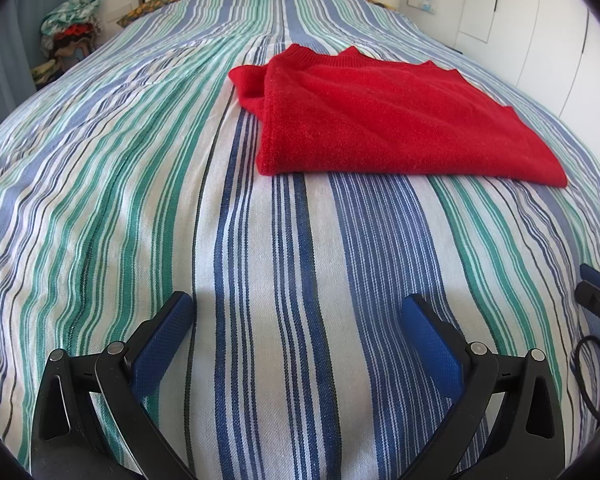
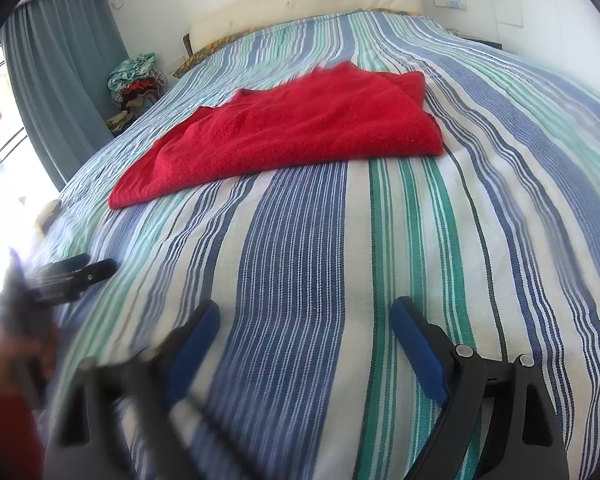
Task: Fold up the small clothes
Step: 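Release the folded sweater and withdraw both tools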
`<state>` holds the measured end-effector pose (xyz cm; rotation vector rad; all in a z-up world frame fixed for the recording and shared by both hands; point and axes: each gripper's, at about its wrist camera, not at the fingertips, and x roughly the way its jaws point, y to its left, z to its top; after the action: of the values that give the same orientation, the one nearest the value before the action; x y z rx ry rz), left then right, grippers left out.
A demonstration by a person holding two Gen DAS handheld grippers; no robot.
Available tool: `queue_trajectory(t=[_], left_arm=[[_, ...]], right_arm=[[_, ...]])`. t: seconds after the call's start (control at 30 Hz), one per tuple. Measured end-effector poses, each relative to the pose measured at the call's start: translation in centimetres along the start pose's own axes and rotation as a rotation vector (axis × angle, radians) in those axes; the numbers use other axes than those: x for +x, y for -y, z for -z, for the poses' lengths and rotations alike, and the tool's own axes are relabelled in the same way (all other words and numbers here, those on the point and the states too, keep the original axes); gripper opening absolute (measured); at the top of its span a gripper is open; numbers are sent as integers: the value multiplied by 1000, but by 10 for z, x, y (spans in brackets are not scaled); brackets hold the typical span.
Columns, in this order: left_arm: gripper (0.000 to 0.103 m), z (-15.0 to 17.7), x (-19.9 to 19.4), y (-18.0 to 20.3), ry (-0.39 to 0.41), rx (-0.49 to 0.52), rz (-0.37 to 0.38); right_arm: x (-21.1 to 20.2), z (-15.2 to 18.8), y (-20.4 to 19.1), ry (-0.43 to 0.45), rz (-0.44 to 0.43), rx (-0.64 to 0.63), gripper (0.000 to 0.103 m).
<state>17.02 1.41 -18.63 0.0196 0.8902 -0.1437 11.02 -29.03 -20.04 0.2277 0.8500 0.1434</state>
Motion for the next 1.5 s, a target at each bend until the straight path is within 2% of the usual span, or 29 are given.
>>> queue_trajectory(t=[0.93, 1.0, 1.07, 1.1, 1.17, 1.27, 1.33, 1.37, 1.4, 1.5], left_arm=[[103, 0, 2, 1, -1, -1, -4], [103, -5, 1, 2, -31, 9, -7], [102, -17, 0, 1, -90, 34, 21], [101, -24, -3, -4, -90, 24, 39], [101, -34, -13, -20, -40, -32, 59], [102, -40, -14, -46, 13, -97, -4], [102, -26, 7, -61, -30, -116, -56], [102, -16, 16, -66, -33, -129, -31], [102, -13, 12, -67, 12, -137, -20], [103, -16, 16, -58, 5, -102, -62]], right_arm=[[1, 0, 0, -1, 0, -4, 88], [1, 0, 0, -2, 0, -4, 88], [1, 0, 0, -3, 2, -6, 88], [1, 0, 0, -4, 4, -8, 88], [1, 1, -1, -6, 6, -10, 88], [0, 1, 0, -7, 2, -9, 88], [0, 0, -1, -13, 7, -10, 88], [0, -2, -2, -22, 14, -12, 88], [0, -4, -3, -36, 18, -14, 88], [-6, -22, -3, -63, -5, 5, 88]])
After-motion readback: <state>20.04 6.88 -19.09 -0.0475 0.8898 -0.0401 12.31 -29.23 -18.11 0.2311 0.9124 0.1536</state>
